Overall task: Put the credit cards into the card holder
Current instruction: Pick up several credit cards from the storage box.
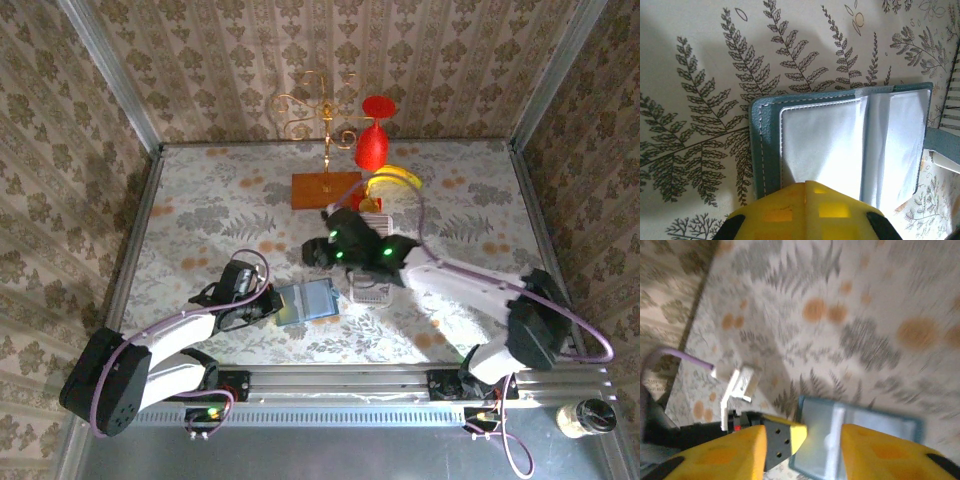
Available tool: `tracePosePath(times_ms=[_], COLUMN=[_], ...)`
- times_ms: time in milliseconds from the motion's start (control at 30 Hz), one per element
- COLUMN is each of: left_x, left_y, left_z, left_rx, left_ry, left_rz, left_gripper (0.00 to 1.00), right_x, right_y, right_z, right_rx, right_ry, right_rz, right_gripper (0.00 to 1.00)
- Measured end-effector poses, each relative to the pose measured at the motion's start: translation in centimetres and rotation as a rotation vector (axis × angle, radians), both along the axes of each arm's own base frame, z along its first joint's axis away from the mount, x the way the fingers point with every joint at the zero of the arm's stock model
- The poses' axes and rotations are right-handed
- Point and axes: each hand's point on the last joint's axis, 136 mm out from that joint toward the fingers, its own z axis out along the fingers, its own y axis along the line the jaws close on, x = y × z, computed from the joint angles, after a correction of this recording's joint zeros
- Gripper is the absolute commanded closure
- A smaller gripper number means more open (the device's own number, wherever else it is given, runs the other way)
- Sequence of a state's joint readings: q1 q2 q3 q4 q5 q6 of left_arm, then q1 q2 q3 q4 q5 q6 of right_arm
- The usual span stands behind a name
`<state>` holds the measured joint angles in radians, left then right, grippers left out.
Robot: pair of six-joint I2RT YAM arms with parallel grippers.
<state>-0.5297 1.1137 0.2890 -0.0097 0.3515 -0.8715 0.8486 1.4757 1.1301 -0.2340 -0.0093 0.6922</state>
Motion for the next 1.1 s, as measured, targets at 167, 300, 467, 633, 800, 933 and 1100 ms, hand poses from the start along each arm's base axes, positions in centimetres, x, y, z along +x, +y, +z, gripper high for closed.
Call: tracePosePath(times_ms=[167, 300, 467, 633, 800, 933, 1100], left_x=[0.0, 0.0, -0.2, -0.2, 0.0, 0.0, 0.0], left_y=[0.0, -0.1, -0.2, -0.2, -0.3, -0.4, -0.4], left_z=[0.0, 0.0, 0.0, 0.0, 0.0, 0.0, 0.0], left_rx=[0.000, 0.001, 0.003, 0.007, 0.006, 0.007, 0.007], left_ry=[-0.005, -0.008, -0.011, -0.013, -0.023, -0.026, -0.028], left_rz=[-0.004, -0.009, -0.019, -0.024, -0.030, -0.033, -0.035], left_gripper=[0.98, 0.98, 0.98, 0.98, 0.98, 0.99, 0.98], right_x=[-0.5, -4.1, -4.6, -3.9, -4.0, -3.0, -2.2], right_y=[-4.3, -7.2, -11.3, -14.0, -14.4, -13.6, -12.9], right_z=[6.6, 5.9, 0.9, -4.8, -8.7, -9.5, -10.8], right_rx=[-0.151, -0.449, -0.772, -0.961, -1.019, -1.035, -1.039], right_ry=[-0.374, -0.653, -0.669, -0.604, -0.555, -0.582, -0.583], right_rz=[0.177, 0.507, 0.776, 0.963, 1.099, 1.128, 1.144], right_gripper=[0.33, 0.22, 0.20, 0.19, 0.21, 0.21, 0.20])
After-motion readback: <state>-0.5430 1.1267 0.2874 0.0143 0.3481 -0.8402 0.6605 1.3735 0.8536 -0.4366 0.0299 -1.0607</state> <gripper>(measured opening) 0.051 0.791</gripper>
